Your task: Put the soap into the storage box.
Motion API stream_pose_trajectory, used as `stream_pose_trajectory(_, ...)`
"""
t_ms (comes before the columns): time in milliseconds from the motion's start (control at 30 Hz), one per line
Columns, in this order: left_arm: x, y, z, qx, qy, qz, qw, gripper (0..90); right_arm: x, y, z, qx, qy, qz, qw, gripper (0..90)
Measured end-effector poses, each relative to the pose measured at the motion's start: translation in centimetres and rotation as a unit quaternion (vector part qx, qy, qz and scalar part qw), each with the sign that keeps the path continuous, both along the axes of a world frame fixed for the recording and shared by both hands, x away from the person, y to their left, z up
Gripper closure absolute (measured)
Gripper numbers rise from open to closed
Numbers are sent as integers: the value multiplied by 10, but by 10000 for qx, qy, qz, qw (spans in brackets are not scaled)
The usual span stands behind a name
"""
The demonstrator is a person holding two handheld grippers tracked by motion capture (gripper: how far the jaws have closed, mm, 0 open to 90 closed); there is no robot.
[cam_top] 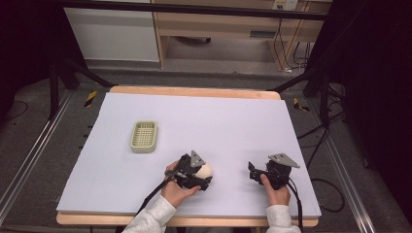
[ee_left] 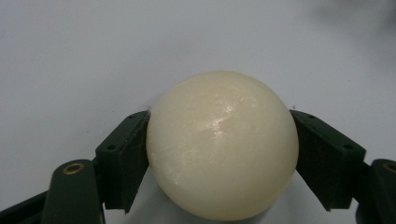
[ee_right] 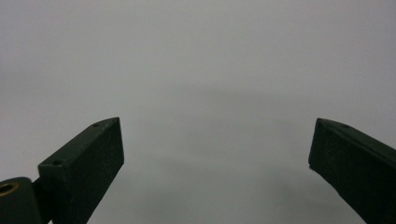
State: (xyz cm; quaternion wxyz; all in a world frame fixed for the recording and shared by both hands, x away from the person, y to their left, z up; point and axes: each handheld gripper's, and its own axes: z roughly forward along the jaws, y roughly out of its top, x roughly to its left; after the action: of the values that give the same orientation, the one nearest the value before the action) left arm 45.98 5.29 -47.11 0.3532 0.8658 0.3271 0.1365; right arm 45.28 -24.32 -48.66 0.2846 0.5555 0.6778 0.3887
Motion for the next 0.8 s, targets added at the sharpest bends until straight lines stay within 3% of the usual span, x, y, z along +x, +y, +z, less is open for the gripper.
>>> stream_pose_trajectory(400, 0, 3, 3, 74, 65, 16, 10000, 241, 0, 0, 0, 8, 10, 15, 10000, 37)
stream_pose_trajectory(800, 0, 15, 11, 9, 26, 64, 10000, 242, 0, 0, 0, 10, 12, 15, 10000, 38)
